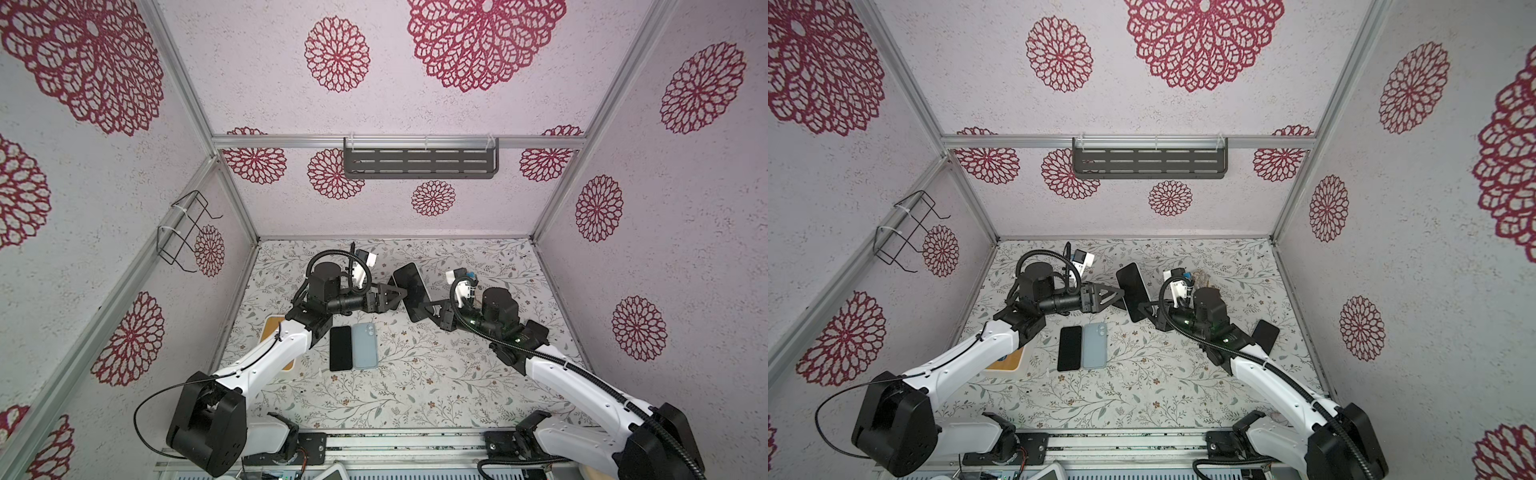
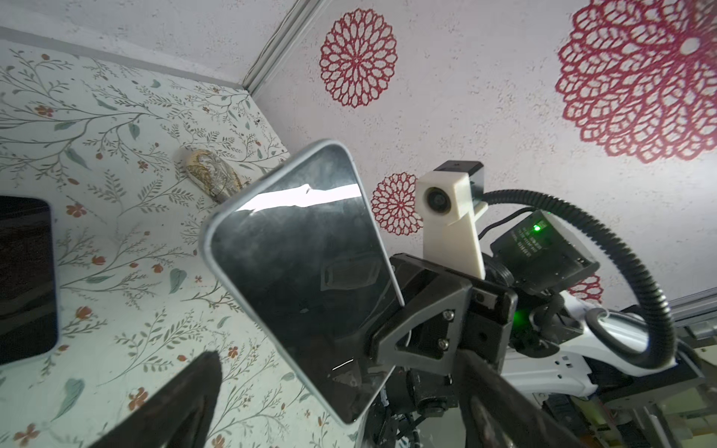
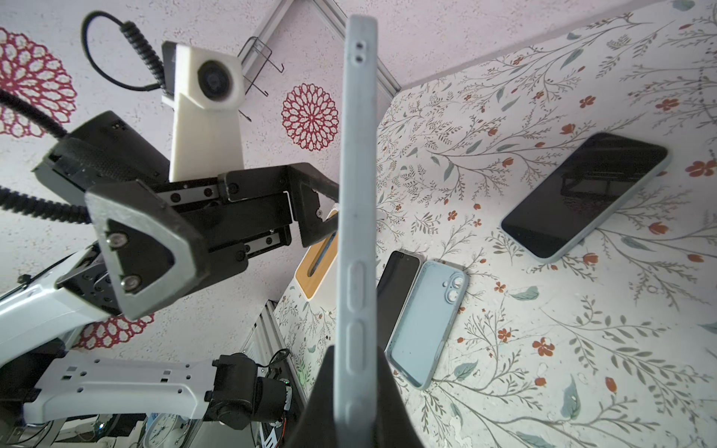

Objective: Take the phone out of the phone case
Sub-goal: Pick up the phone from the top-left of the table.

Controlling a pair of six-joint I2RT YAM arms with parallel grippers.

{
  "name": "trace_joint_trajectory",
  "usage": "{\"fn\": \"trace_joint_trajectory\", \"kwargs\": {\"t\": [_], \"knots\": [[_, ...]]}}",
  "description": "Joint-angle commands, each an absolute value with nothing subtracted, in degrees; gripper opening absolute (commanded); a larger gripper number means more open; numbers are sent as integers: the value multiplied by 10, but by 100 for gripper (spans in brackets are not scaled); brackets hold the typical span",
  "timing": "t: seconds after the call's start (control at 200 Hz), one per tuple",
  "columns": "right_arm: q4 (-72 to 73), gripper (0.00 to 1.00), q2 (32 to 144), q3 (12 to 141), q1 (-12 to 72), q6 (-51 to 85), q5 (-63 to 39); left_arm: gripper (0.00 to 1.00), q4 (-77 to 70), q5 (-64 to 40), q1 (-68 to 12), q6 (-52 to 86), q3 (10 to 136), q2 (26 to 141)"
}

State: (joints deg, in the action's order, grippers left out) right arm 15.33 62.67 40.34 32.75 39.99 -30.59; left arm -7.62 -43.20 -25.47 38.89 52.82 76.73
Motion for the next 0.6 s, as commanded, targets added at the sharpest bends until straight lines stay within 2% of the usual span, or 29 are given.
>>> {"fn": "trace_joint_trajectory", "kwargs": {"t": [0.0, 0.25, 0.475, 0.596], "knots": [[230, 0, 600, 408, 323, 388, -336, 97, -12, -430, -247, 330, 555, 751], [363, 0, 603, 379, 322, 412, -400, 100, -12, -475, -244, 315, 572, 736], [482, 0, 627, 378, 322, 443, -438, 83, -23, -503, -232, 324, 559, 703], [552, 0, 656, 381, 322, 483, -461, 78, -38, -522, -227, 337, 558, 689]]}}
